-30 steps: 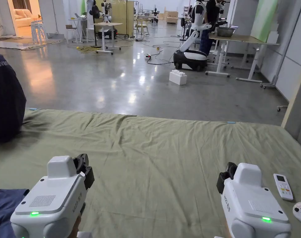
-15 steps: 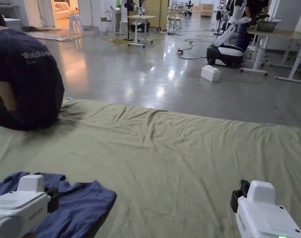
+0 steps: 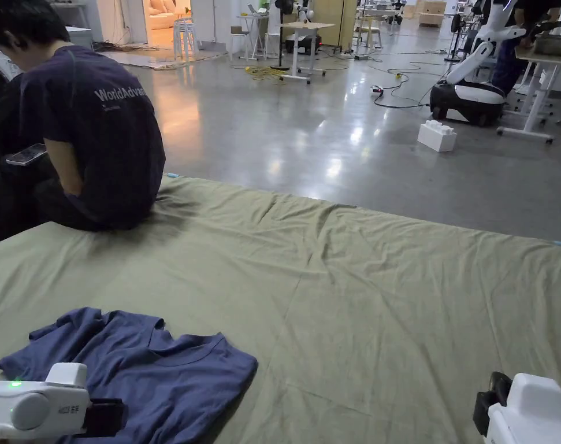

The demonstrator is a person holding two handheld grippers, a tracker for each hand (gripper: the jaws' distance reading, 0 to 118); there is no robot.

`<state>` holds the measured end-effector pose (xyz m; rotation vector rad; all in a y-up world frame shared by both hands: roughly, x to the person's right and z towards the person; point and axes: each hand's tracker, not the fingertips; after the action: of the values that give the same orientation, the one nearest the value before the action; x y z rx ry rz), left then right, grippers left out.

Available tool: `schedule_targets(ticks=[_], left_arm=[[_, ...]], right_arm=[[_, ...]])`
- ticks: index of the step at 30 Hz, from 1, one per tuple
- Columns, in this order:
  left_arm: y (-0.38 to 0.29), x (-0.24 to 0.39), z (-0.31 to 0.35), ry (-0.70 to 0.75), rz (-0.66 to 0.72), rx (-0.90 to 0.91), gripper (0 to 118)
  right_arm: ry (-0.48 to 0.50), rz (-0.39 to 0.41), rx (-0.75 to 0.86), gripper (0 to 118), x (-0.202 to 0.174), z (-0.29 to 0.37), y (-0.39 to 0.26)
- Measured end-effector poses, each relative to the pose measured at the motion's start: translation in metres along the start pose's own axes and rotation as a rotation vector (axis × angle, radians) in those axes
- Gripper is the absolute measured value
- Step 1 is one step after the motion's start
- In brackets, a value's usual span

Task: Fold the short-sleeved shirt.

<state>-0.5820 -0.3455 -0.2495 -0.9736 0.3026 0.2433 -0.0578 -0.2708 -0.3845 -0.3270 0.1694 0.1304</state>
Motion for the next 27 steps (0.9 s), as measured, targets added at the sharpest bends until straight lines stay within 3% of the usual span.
schedule_targets(ticks=[5, 6, 9, 11, 12, 14, 19, 27], left_arm=[[-0.024, 0.015, -0.022, 0.053, -0.145, -0.135, 100], [-0.029, 0.02, -0.016, 0.079, -0.138, -0.049, 99], [-0.023, 0.021, -0.014, 0.071, -0.113, -0.073, 92], [-0.02, 0.026, -0.009, 0.045, -0.152, -0.061, 73], [-0.02, 0.031, -0.007, 0.076, -0.202, -0.045, 57], [-0.02, 0.033, -0.009, 0.15, -0.262, -0.032, 10], [-0.018, 0.002, -0.028, 0.051, -0.099, -0.011, 6], [-0.02, 0.001, -0.025, 0.061, -0.107, 0.074, 4]], right_arm=[[0.004, 0.002, -0.025, 1, 0.0, -0.011, -0.008], [0.006, 0.005, -0.03, 1, -0.001, -0.012, -0.01], [0.011, 0.007, -0.039, 1, -0.005, -0.016, -0.014], [0.016, 0.01, -0.044, 1, -0.008, -0.018, -0.016], [0.019, 0.01, -0.048, 1, -0.01, -0.019, -0.016], [0.027, 0.01, -0.054, 1, -0.013, -0.021, -0.018], [0.042, 0.024, -0.055, 1, -0.017, -0.021, -0.02], [0.037, 0.018, -0.059, 1, -0.015, -0.02, -0.02]])
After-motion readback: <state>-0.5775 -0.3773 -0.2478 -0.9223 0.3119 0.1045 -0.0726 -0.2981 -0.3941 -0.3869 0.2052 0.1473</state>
